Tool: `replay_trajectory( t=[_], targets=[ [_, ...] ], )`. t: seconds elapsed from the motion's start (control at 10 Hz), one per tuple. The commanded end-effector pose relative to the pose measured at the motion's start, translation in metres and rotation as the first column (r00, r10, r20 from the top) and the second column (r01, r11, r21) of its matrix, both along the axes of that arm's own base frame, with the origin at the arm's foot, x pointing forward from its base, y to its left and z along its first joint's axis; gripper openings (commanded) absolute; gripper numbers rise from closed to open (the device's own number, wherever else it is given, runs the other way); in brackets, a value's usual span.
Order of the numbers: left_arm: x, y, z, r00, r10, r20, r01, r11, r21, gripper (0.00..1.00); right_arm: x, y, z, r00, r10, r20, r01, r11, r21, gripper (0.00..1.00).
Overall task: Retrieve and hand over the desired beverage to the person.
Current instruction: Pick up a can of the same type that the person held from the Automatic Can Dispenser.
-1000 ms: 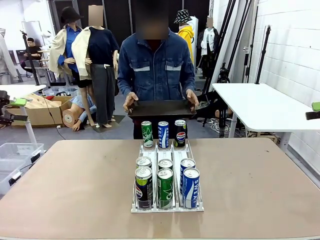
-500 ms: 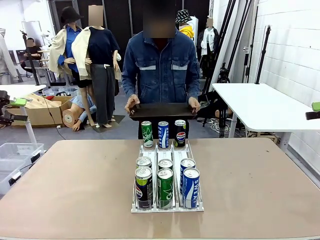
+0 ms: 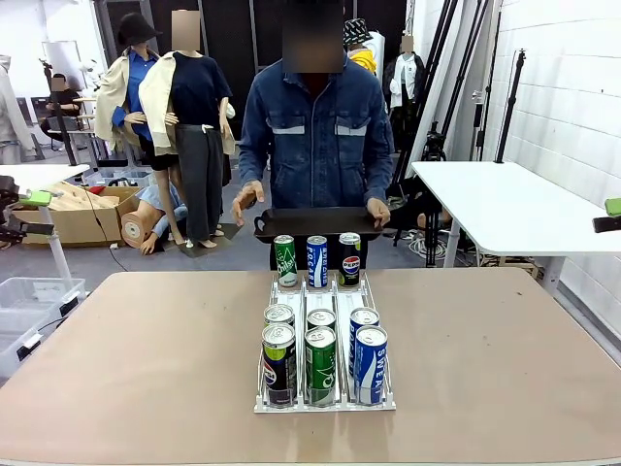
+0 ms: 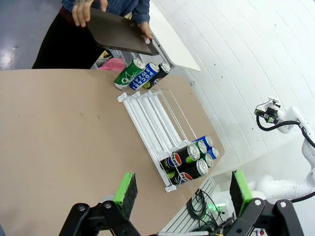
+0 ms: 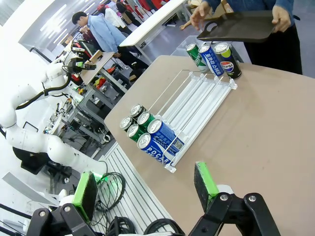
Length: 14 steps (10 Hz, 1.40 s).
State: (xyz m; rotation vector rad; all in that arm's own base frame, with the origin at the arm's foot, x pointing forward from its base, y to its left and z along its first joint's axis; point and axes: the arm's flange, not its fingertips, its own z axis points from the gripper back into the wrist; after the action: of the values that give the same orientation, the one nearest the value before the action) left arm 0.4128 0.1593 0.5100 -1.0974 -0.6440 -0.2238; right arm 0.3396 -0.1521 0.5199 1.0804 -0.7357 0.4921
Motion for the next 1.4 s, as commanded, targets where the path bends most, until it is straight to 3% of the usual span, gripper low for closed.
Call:
replay_trajectory(
  t=[0.0,1.3],
  targets=[
    [-0.0009,0.0013,0.0003,1.0,0.004,-0.004,-0.004,1.0,0.008,1.0,0.0006,0.0002,0.0,1.0,0.0,0.006,0.0,1.0,0.006,1.0],
    [-0.0009,0.0013,0.0003,1.0,0.004,-0.004,-0.004,1.0,0.008,1.0,0.0006,0.0002,0.0,1.0,0.0,0.006,0.0,1.0,0.006,1.0]
  ],
)
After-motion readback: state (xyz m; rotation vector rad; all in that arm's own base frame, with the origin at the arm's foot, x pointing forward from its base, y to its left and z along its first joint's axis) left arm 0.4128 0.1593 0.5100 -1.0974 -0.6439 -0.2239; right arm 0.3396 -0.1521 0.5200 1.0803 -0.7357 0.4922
